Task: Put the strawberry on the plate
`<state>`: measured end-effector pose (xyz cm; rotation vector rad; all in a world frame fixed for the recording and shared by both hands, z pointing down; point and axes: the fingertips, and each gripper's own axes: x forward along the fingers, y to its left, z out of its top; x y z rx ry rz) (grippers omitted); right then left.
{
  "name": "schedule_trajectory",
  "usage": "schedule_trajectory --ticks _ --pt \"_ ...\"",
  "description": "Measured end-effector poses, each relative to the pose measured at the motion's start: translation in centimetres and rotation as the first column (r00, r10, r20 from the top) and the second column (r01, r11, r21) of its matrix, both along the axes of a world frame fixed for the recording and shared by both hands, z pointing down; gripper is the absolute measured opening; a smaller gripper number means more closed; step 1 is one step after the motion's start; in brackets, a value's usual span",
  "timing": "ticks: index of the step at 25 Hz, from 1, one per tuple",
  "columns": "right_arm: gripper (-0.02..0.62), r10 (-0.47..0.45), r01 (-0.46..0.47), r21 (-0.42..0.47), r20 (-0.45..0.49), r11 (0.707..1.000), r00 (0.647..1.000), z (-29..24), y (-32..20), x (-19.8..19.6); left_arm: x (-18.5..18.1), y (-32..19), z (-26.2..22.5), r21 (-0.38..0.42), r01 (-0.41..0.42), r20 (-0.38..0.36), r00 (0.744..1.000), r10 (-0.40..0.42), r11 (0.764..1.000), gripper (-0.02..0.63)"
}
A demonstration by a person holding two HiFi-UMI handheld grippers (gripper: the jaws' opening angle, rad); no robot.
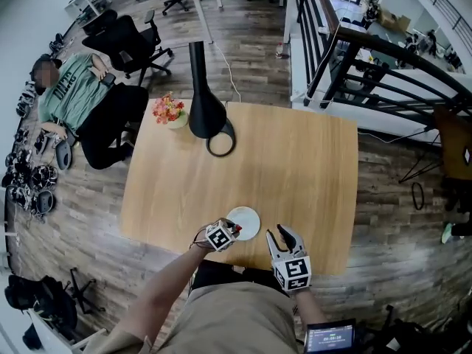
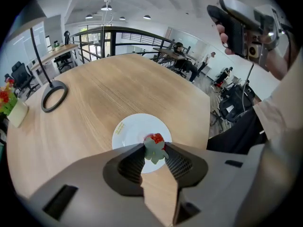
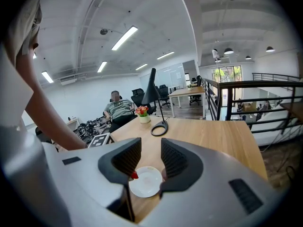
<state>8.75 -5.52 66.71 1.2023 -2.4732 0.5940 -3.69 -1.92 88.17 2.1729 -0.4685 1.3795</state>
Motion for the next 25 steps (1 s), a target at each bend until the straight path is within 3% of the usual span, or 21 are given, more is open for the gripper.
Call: schedule_trajectory --ticks 17,21,25 --pt "0.137 0.05 -0.053 -0.071 -0.034 0.996 0.998 2.3 2.0 2.3 1.8 -1.8 4.7 0.069 -0.044 0.051 0.998 0.04 0.997 0.138" --pt "0.137 0.053 -0.055 -0.071 -0.034 0.996 0.998 2.3 2.2 2.2 1.8 -1.7 5.2 0.076 -0.028 0.049 0.998 0.024 0.997 0.138" --pt "0.137 0.041 -0.044 -0.066 -0.04 0.997 0.998 2.0 2.4 2.0 1.3 -1.9 5.9 0.071 0.045 0.022 0.999 -0.047 0.996 0.138"
